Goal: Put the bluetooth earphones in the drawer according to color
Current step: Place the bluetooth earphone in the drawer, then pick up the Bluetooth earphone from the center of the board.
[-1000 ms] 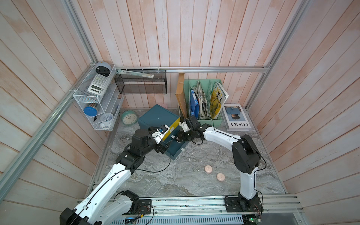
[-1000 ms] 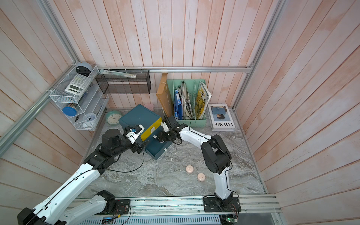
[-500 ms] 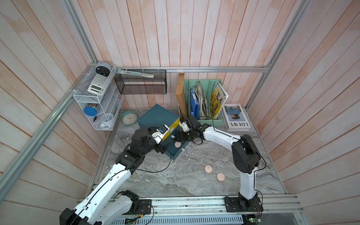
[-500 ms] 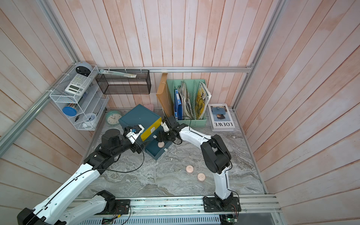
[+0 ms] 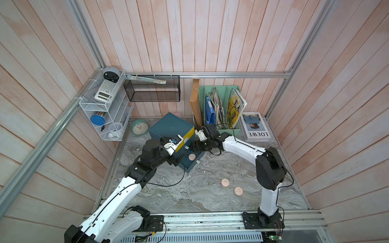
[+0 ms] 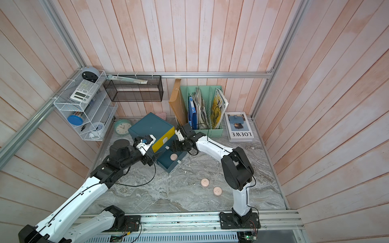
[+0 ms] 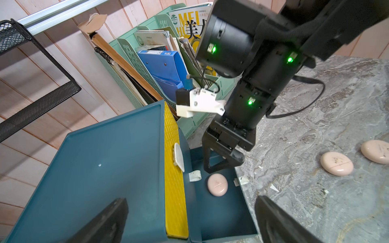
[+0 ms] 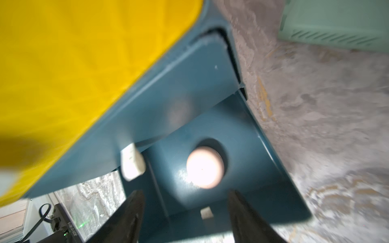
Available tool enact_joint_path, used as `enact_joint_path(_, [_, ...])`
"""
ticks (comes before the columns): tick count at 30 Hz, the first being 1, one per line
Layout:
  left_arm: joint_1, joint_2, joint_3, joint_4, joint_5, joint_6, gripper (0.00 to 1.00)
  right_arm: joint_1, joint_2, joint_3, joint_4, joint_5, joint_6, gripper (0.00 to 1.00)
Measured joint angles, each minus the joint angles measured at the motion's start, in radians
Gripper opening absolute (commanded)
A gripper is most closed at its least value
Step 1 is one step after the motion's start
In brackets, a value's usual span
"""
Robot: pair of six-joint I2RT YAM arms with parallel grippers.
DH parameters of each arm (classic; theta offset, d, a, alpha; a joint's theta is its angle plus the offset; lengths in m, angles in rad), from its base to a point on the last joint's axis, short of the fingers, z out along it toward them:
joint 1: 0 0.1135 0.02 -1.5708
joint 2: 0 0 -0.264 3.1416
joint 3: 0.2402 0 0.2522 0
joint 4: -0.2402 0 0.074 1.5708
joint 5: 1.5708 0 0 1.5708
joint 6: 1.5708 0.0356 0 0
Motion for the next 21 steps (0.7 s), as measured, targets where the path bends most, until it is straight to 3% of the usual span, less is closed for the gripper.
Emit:
enact_joint_path(7, [-0.067, 0.0, 0.0, -0.001, 0.006, 0.004, 1.0, -0.042, -0.161, -0.096, -0.052, 0.058, -0.024, 0.7])
enact_joint_path(21, [-0.112, 0.0, 0.0, -0.004, 0.006, 0.012, 1.0, -0.046, -0.278, -0.267, -0.207, 0.176, -0.044, 0.73])
